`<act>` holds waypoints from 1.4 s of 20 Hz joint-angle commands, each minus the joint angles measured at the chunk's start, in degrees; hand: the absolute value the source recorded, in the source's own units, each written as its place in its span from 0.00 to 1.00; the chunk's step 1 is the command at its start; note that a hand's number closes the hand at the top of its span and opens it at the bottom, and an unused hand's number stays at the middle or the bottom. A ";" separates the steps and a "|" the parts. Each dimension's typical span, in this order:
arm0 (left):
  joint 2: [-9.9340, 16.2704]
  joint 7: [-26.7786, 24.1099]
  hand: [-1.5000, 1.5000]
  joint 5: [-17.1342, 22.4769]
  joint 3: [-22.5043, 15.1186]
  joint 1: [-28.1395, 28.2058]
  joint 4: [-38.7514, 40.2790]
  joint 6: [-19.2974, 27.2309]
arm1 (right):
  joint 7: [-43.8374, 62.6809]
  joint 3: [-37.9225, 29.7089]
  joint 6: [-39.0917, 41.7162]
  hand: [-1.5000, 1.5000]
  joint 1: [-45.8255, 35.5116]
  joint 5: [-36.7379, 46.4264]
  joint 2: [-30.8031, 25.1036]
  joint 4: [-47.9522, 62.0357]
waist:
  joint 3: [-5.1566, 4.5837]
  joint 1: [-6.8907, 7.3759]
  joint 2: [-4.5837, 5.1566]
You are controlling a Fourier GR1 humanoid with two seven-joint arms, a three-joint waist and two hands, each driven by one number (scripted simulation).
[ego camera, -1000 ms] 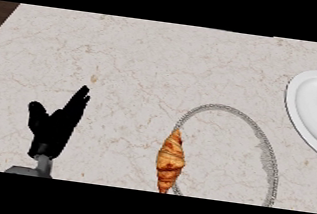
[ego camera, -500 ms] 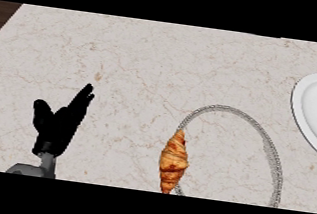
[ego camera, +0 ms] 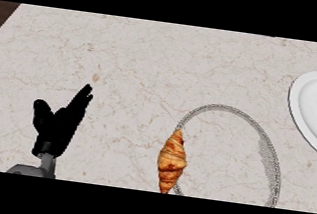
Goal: Pick the lemon from the placemat and place it in the plate
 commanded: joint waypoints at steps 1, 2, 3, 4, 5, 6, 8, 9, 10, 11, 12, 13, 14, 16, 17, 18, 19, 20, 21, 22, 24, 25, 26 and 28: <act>0.25 -0.40 0.50 0.97 0.34 1.40 2.71 -1.72 | -3.99 -5.03 4.36 0.00 -0.17 -4.62 -3.12 4.17 | -0.32 -0.16 0.34; -1.68 1.15 0.50 -0.72 -1.73 2.59 0.70 0.69 | -2.07 -5.13 7.38 0.00 -0.39 -4.89 -6.70 3.89 | -0.39 -0.68 -0.05; 0.00 -0.45 0.50 0.59 1.07 -0.26 4.43 -1.05 | -7.16 -6.47 7.04 0.00 2.39 -6.38 -2.99 5.01 | -0.40 -1.06 0.09; 2.22 1.61 0.50 2.60 3.10 -0.11 2.69 -2.63 | -4.54 -6.71 11.68 0.00 1.95 -7.18 -6.11 5.04 | -0.44 -1.23 -0.16; 0.24 0.72 0.50 0.66 0.98 1.33 2.37 -1.06 | -6.06 -6.07 12.03 0.00 2.99 -7.31 -3.53 5.26 | -0.50 -1.42 -0.36; 0.76 0.40 0.50 0.44 2.20 -1.24 4.91 -0.83 | -3.72 -6.50 18.11 0.00 3.73 -8.15 -7.74 4.89 | -0.53 -2.10 -0.40; 0.62 1.98 0.50 0.91 1.08 1.71 0.86 -1.26 | -5.78 -6.55 22.55 0.00 5.77 -8.82 -7.46 6.15 | -0.50 -1.68 -0.47; 0.54 -0.36 0.50 1.73 1.72 2.50 2.48 -2.36 | -7.09 -7.22 24.66 0.00 6.92 -9.33 -8.52 7.20 | -0.46 -1.51 -0.31; 0.52 0.34 0.50 1.09 1.96 1.23 3.42 -1.57 | -6.13 -5.62 28.90 0.00 7.61 -8.48 -9.98 6.08 | -0.53 -2.06 -0.49; 0.26 -1.28 0.50 0.47 2.54 0.01 5.77 -1.19 | -9.54 -5.69 28.25 0.00 10.18 -8.82 -7.53 6.04 | -0.56 -2.27 -0.50; -0.74 0.56 0.50 -0.07 0.67 1.17 2.50 -0.56 | -10.88 -5.65 30.33 0.00 11.00 -8.91 -8.44 6.30 | -0.52 -1.97 -0.51; -1.31 -0.86 0.50 -1.39 -0.24 3.68 2.02 0.23 | -10.27 -4.79 30.37 0.00 12.51 -8.58 -8.48 5.23 | -0.59 -2.20 -0.69; -0.12 -0.22 0.50 0.15 1.65 2.09 3.64 -1.02 | -11.13 -4.57 32.93 0.00 14.61 -8.86 -8.09 4.65 | -0.63 -2.65 -0.77; -0.20 0.70 0.50 0.49 2.36 0.70 4.00 -0.88 | -14.09 -3.89 33.42 0.00 16.78 -8.58 -7.16 4.49 | -0.61 -2.46 -0.70; -1.34 0.40 0.50 -0.33 1.18 1.65 3.51 -0.21 | -13.27 -3.92 34.49 0.00 17.57 -9.01 -8.81 3.68 | -0.64 -2.50 -0.76; -0.78 2.96 0.50 0.11 1.21 2.31 0.06 -0.12 | -12.64 -3.08 32.99 0.00 18.94 -8.65 -8.00 2.33 | -0.67 -2.54 -0.87; 0.47 -0.86 0.50 -0.52 2.53 1.88 4.92 -1.29 | -14.79 -2.89 33.78 0.00 21.09 -8.56 -7.72 1.50 | -0.70 -2.88 -0.85; -0.40 0.85 0.50 -0.84 1.05 5.16 -0.66 -0.14 | -12.86 -1.83 32.59 0.00 21.30 -8.21 -7.07 -0.13 | -0.71 -2.57 -0.95; -1.32 -0.64 0.50 -1.55 1.33 2.32 2.43 0.34 | -13.04 -2.11 33.35 0.00 22.09 -8.90 -8.23 -0.55 | -0.68 -2.59 -0.83; -0.65 0.31 0.50 -0.29 1.22 4.92 0.08 -0.83 | -13.44 -1.52 34.14 0.00 25.48 -8.15 -8.04 -1.47 | -0.76 -3.00 -1.01; -1.63 -2.60 0.50 -0.71 2.19 2.90 4.41 -0.52 | -15.86 -1.65 33.32 0.00 27.32 -9.17 -6.10 -3.24 | -0.71 -2.86 -0.86; -2.18 0.25 0.50 -0.77 1.91 1.04 4.24 0.34 | -13.31 -1.36 34.55 0.00 27.95 -9.69 -6.54 -5.50 | -0.76 -3.10 -0.92; 0.09 1.25 0.50 0.46 2.99 1.73 2.89 -2.07 | -13.74 -0.68 32.00 0.00 27.95 -9.27 -4.61 -5.99 | -0.71 -2.70 -0.86; -0.29 4.22 0.50 0.24 2.20 4.44 -3.44 -0.73 | -13.38 -1.27 32.67 0.00 30.28 -10.43 -5.39 -7.43 | -0.67 -2.44 -0.88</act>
